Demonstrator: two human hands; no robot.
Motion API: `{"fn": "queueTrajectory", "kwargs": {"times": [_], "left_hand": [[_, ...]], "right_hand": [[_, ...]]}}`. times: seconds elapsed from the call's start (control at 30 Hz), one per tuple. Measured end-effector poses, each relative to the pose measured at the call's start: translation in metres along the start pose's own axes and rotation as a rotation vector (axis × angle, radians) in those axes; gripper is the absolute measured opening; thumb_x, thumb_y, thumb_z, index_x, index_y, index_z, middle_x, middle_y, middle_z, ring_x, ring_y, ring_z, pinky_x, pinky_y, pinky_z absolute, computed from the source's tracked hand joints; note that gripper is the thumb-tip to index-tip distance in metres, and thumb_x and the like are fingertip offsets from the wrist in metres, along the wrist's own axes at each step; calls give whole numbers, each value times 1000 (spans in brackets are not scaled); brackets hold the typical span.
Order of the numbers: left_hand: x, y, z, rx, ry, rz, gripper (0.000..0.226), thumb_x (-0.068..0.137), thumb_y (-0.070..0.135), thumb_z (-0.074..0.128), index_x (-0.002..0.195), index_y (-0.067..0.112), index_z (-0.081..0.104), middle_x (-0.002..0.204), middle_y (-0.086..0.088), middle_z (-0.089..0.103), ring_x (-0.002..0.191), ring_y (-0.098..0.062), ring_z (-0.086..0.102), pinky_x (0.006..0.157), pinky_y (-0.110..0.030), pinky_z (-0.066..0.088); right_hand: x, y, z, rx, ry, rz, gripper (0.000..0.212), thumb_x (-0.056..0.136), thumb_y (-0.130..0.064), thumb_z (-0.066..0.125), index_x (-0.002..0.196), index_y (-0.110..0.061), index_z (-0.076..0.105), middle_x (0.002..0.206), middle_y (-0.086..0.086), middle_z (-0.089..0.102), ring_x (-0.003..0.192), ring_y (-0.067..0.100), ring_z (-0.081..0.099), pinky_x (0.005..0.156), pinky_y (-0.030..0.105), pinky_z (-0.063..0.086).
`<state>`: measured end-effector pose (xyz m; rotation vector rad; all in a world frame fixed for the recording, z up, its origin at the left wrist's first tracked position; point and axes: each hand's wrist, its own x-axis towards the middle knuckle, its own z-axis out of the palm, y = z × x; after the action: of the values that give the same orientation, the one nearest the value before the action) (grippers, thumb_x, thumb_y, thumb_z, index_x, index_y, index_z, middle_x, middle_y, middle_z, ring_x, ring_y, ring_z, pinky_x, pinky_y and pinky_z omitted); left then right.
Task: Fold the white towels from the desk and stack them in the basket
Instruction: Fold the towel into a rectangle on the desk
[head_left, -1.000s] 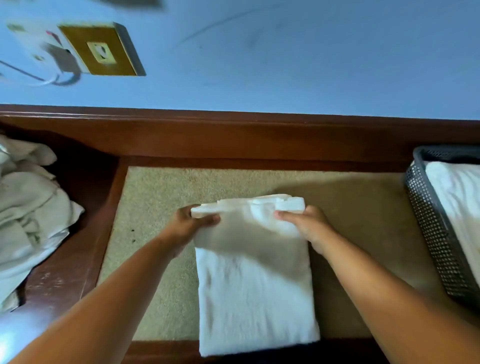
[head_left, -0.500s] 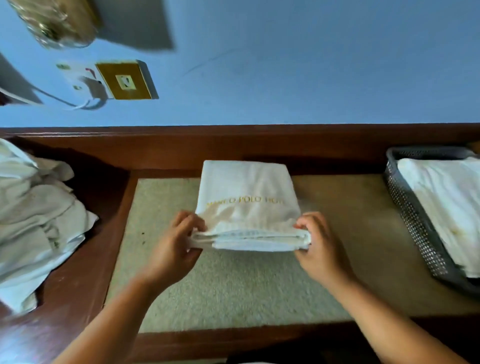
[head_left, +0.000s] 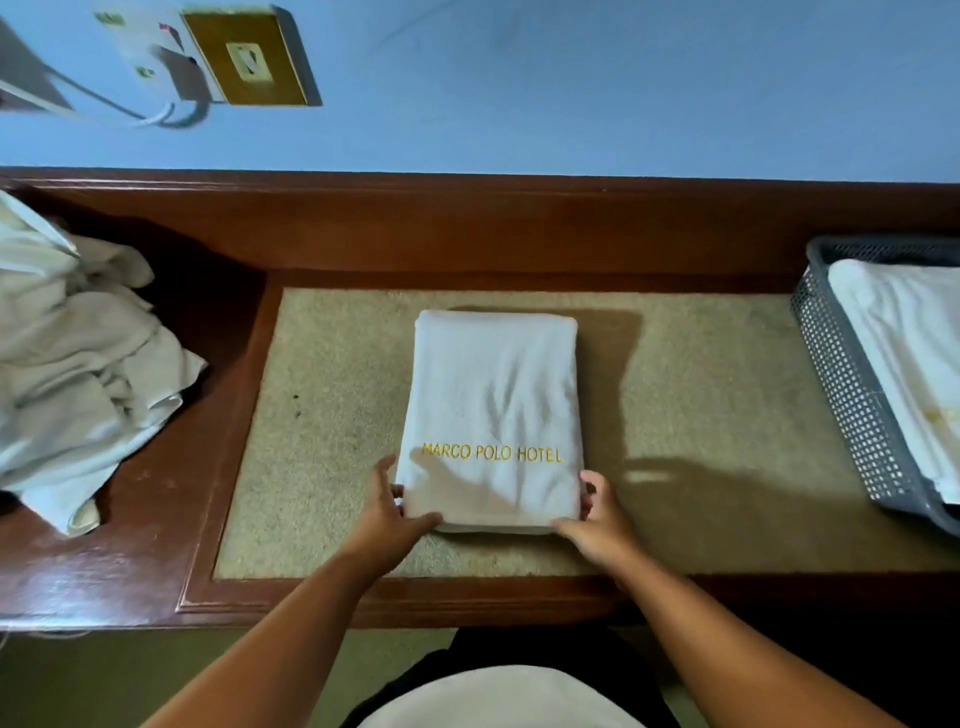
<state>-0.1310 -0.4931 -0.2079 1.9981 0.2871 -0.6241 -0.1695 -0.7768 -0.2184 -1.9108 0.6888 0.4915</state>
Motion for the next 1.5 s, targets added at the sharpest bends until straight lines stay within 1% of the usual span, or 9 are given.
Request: {"fn": "queueTrajectory", "kwargs": {"times": [0.1, 0.27, 0.37, 0.6, 0.8, 0.93, 1.17, 1.37, 1.5], "left_hand": [[-4, -9, -1, 329, -76, 115, 68, 78, 15, 76, 131, 37, 40, 123, -4, 51, 88, -16, 63, 79, -29, 53], [-2, -5, 6, 331, 147, 153, 23, 91, 15, 65, 108, 24, 52, 95, -1, 60, 70, -11, 58, 57, -24, 39], [0, 7, 7, 350, 183, 129, 21, 89, 13, 63, 100, 21, 47, 78, 1, 57, 65, -16, 52, 49, -26, 28], [-6, 19, -2, 437, 364, 190, 31, 76, -4, 57, 94, 18, 45, 86, -2, 57, 67, -29, 52, 55, -37, 37], [-8, -13, -1, 748, 78, 192, 29, 84, 21, 58, 112, 25, 53, 108, 0, 54, 100, -27, 55, 88, -39, 38], [-8, -20, -5, 409, 163, 15, 17, 85, 33, 53, 99, 24, 52, 108, 1, 45, 98, -25, 54, 91, -42, 40], [18, 13, -3, 43, 116, -320, 52, 90, 39, 72, 123, 1, 59, 106, -3, 68, 92, -24, 66, 82, -39, 56], [29, 8, -21, -108, -90, -410, 41, 87, 19, 78, 115, -9, 64, 102, -18, 71, 83, -29, 70, 71, -37, 59], [37, 14, -26, 129, -205, -421, 42, 79, 15, 83, 111, -7, 66, 102, -14, 67, 79, -19, 59, 68, -27, 46]], "right_hand": [[-2, 12, 0, -260, -31, -132, 85, 74, -9, 76, 145, -22, 32, 131, -3, 55, 113, 16, 58, 96, 28, 47], [-5, 7, -1, -202, 166, -254, 29, 89, -15, 68, 115, -18, 55, 86, -7, 65, 74, 14, 62, 67, 26, 45], [-5, 3, -1, -338, 169, -283, 25, 87, -12, 64, 108, -19, 53, 84, -3, 61, 75, 22, 60, 67, 35, 47], [-12, 0, -12, -586, 291, -561, 31, 68, 4, 69, 84, -17, 53, 82, 2, 57, 65, 31, 57, 51, 36, 42], [-15, 19, -10, -682, 94, -428, 13, 80, -16, 59, 88, -23, 53, 90, -6, 56, 77, 20, 55, 60, 33, 39], [-11, 10, -3, -171, 318, -107, 15, 86, -20, 70, 78, -16, 57, 77, -1, 58, 74, 24, 59, 57, 28, 39], [13, -10, 7, -84, 222, 259, 85, 73, -59, 80, 134, -7, 50, 131, 13, 58, 113, 30, 60, 84, 32, 46], [20, -20, -8, -110, -31, 265, 52, 88, -45, 72, 124, -9, 61, 112, 5, 69, 93, 23, 64, 71, 30, 47], [19, -18, -26, -135, -182, 362, 26, 92, -34, 69, 109, -14, 66, 98, 4, 71, 80, 21, 64, 65, 28, 43]]}}
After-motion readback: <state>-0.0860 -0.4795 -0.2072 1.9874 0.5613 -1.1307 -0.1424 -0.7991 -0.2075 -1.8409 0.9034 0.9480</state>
